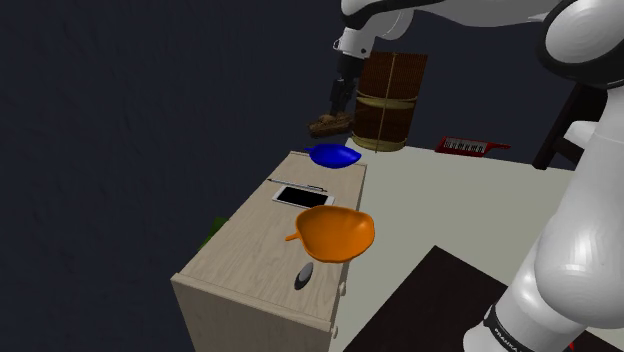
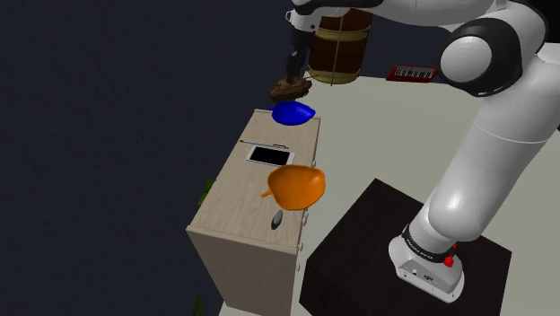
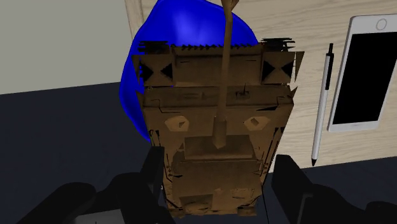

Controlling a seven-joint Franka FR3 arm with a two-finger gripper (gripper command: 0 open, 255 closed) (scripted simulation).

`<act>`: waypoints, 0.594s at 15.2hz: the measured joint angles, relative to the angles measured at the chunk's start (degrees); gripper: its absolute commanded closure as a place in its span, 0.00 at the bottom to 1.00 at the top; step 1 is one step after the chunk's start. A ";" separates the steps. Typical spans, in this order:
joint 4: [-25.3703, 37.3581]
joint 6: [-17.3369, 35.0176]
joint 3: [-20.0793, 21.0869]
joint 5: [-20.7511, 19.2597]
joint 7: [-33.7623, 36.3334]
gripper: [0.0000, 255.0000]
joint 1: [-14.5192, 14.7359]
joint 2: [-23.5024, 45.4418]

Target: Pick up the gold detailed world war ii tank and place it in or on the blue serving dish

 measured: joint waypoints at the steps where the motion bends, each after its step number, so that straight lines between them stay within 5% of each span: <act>1: -0.57 0.59 0.01 0.03 -0.10 1.00 0.01 0.03; 9: -7.10 6.79 0.12 0.30 -1.14 1.00 0.17 -0.23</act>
